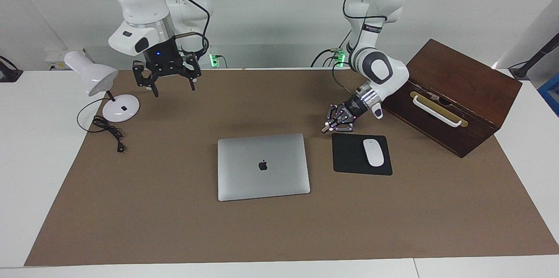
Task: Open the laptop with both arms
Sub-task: 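Press the left gripper on the laptop while the right gripper reaches the lid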
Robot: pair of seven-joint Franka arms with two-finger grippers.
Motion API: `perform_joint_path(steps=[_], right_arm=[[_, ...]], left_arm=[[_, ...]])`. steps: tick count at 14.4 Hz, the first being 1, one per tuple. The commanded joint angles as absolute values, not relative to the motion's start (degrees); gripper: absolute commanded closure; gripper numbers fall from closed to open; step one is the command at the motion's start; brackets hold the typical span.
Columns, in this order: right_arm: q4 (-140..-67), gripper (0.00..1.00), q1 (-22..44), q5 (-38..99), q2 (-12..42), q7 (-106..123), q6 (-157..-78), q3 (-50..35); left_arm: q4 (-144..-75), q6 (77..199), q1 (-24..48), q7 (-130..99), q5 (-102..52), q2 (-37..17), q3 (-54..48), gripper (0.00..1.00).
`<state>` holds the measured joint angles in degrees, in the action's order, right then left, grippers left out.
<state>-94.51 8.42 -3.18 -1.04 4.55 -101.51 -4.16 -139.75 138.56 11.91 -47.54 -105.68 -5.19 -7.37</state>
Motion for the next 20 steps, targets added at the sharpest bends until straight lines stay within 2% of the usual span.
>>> perform_joint_path(steps=[1, 5, 12, 15, 20], right_arm=[[-102.03, 0.0, 10.8, -6.49, -5.09, 10.62, -107.91, -4.13], [-106.43, 0.0, 16.6, -15.19, -5.63, 15.9, -115.47, -4.13], [-112.84, 0.0, 20.91, -26.44, -4.75, 19.42, -128.13, -4.13], [-113.47, 0.0, 23.2, -30.49, -2.29, 18.9, -130.51, -4.13], [-113.47, 0.0, 24.7, -32.26, 1.4, 18.72, -132.89, -4.13]], left_arm=[[-139.57, 137.2, 12.39, -41.85, -111.94, -7.02, -6.5, 1.0], [-139.31, 137.37, 14.5, -35.86, -117.5, -8.61, -6.5, 1.0], [-136.67, 137.9, 18.54, -34.2, -122.77, -11.25, -6.33, 1.0], [-136.14, 138.52, 20.13, -29.72, -128.13, -12.13, -6.33, 1.0], [-135.09, 139.65, 21.7, -28.83, -128.41, -12.48, -6.33, 1.0]])
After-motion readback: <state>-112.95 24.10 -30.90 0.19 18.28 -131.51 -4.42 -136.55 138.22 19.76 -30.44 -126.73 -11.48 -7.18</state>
